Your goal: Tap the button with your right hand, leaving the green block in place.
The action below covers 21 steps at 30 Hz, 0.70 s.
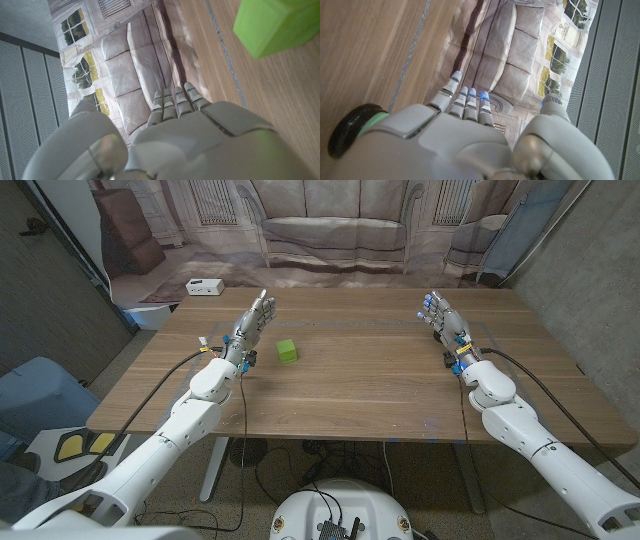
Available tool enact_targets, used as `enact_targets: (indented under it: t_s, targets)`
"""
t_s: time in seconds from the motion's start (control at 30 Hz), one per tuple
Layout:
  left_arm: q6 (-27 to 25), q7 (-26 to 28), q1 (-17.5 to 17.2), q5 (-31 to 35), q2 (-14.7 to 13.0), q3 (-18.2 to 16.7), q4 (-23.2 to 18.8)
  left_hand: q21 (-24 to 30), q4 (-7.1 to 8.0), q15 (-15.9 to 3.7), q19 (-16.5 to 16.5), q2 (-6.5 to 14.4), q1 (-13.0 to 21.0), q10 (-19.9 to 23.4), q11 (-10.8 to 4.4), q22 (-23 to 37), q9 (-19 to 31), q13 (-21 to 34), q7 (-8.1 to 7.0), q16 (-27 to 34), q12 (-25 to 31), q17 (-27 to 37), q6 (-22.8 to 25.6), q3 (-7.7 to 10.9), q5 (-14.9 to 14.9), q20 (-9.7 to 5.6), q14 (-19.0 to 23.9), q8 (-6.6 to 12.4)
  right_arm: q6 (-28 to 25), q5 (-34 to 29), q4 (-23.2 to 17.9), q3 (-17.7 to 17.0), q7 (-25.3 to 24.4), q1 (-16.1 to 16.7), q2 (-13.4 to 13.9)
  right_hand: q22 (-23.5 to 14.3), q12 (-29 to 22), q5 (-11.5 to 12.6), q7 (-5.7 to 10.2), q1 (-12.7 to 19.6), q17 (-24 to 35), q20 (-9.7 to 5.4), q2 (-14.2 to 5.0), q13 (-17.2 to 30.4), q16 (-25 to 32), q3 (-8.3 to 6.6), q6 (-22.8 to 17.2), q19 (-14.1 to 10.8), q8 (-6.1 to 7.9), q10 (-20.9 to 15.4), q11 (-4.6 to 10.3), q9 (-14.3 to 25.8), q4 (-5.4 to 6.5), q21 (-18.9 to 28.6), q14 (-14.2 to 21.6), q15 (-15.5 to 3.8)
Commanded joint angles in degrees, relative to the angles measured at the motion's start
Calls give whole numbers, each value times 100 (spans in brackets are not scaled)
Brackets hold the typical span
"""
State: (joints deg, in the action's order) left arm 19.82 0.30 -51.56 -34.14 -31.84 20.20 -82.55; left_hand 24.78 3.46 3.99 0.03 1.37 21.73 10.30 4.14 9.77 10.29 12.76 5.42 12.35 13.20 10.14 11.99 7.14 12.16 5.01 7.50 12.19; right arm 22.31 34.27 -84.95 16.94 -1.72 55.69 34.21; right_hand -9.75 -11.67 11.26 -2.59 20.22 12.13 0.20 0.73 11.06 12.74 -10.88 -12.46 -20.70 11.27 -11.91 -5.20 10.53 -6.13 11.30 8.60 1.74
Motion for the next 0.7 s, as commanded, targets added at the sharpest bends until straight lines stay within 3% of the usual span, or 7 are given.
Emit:
enact_targets:
  t_s: [0.03,0.2,0.33,0.7]
  targets:
    - [95,-170,147,32,14,32,191,-38,-43,0,-1,10,48,46,25,17,15,8,-2,3,52,11,53,13,-30,-22,44,8,156,-242,-25,-73,-254,-32,-23,-10,-40,22,8,-20,13,-2,-19,8,49,26,-68,-94,33,-103,29,20,-12,44,102,-17]
    - [73,-228,175,20,5,53,226,-57,-50,8,-8,14,55,46,35,17,15,2,6,-9,47,11,60,14,-34,-21,40,1,93,-342,-101,-114,-388,-12,37,-10,-57,24,26,-32,15,10,-21,8,59,35,-186,-105,72,-171,36,23,-13,38,139,-16]
    - [57,-231,166,11,-9,50,214,-71,-55,11,-12,17,59,46,37,17,15,-3,7,-15,44,11,62,16,-36,-23,42,-5,83,-411,-143,-151,-515,29,47,-12,-134,27,45,-73,36,15,-65,20,145,44,-252,-152,78,-424,24,27,3,36,368,-48]
    - [-6,-195,109,34,-83,43,87,-97,-65,13,-8,26,69,59,32,18,16,-14,4,-29,42,11,81,18,-41,-21,46,-13,79,-707,-220,-223,-771,118,157,-12,-110,33,130,-51,35,-29,-79,31,90,43,-385,-90,105,-424,113,30,-25,-1,269,-98]
